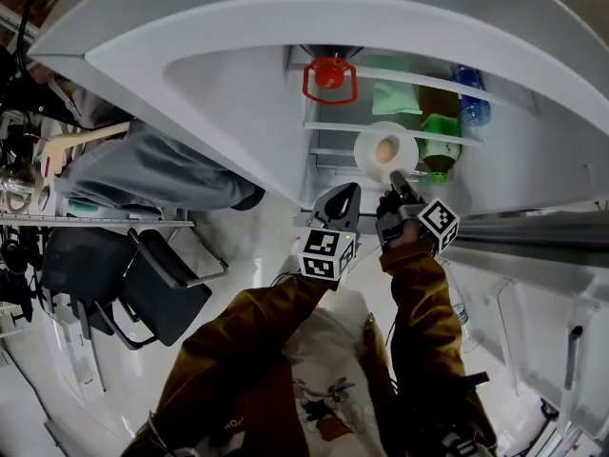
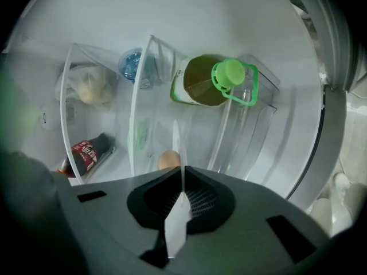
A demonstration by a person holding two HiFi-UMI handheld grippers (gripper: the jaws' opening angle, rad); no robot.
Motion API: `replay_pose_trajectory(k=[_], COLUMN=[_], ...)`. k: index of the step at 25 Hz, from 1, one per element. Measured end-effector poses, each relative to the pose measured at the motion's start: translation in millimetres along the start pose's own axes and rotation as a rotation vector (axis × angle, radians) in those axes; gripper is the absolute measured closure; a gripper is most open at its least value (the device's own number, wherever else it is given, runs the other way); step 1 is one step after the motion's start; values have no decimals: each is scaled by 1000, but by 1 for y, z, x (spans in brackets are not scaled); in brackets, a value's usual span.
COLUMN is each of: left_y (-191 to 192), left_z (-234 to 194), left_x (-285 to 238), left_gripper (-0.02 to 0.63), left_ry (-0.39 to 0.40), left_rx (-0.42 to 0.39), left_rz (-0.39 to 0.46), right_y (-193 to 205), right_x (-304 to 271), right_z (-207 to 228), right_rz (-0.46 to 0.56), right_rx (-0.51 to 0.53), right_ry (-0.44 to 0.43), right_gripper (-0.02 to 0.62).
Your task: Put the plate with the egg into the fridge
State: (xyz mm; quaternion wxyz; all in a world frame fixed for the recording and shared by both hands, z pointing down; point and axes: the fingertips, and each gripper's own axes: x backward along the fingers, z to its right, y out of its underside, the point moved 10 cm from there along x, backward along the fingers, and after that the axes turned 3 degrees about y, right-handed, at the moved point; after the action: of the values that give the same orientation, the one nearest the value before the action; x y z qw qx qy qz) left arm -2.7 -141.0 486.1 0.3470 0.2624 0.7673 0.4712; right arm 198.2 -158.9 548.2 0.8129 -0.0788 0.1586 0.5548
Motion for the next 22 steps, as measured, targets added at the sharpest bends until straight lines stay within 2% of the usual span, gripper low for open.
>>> replay_pose_trajectory(k=[22], left_y=[-2], left_z=[-10], left_x=[-21], left_gripper=[600], left_ry=[-25], left_rx=[-23], left_rz=[-37], right_y=[-29], right_x=[-45], right_z=[-6], right_rz=[17], right_rx=[56], right_ry=[32], right_gripper=[574])
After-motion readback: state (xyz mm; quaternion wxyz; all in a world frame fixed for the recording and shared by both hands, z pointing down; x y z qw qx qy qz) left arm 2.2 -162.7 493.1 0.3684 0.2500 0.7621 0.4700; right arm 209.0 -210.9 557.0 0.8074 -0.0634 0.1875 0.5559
